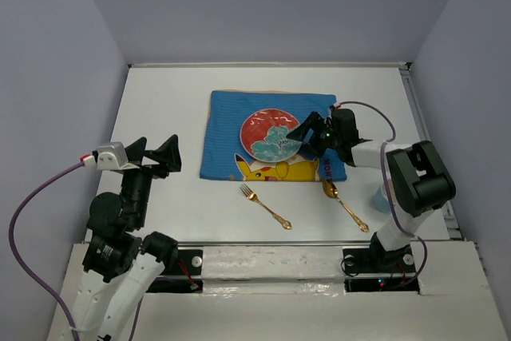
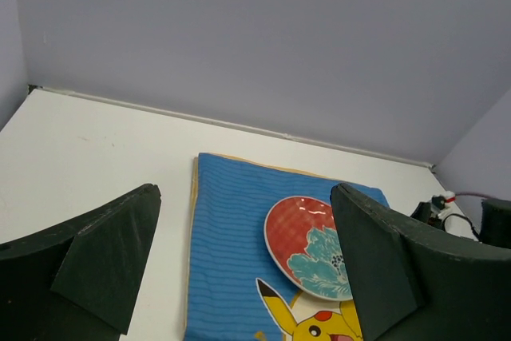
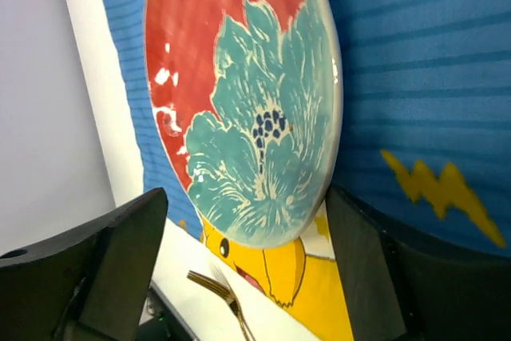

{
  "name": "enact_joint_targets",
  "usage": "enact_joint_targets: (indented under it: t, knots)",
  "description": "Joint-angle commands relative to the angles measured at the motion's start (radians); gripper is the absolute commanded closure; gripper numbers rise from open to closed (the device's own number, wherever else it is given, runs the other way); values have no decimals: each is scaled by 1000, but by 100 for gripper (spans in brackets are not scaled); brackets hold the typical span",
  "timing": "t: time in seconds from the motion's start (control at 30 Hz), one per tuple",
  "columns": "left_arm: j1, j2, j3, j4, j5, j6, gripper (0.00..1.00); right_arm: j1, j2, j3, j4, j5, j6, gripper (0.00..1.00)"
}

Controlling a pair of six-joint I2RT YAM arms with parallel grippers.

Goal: Set the dinner table for one person

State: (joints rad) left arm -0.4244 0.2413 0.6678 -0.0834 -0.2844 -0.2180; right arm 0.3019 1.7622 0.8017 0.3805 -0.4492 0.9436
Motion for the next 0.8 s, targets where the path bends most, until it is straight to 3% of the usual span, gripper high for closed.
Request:
enact_joint_targets:
  t: [0.0, 0.13, 0.23, 0.33, 0.37, 0.5, 0.67, 0.77]
  knots:
    - [-4, 3, 4, 40, 13, 3, 1, -3, -179, 37, -155, 151, -161, 13]
    - [-4, -13, 4, 39, 21, 2, 1, -3, -323, 40, -343, 265, -262, 13]
    - [-8, -40, 6, 37, 30, 2, 1, -3, -486, 34, -519, 433, -304, 16]
    - [-22, -79, 6, 37, 27, 5, 1, -12, -634, 47, -728, 665, -338, 26]
    - [-39, -98, 6, 37, 19, 8, 1, -23, -665, 63, -791, 775, -326, 34]
    - [-100, -138, 7, 33, -10, 17, 1, -44, -771, 137, -1096, 972, -250, 40]
    - [-175, -178, 10, 16, -57, 19, 1, -44, -805, 266, -1496, 1027, -117, 46]
    - [-214, -204, 16, -4, -116, 12, 1, -44, -810, 306, -1612, 979, -88, 45]
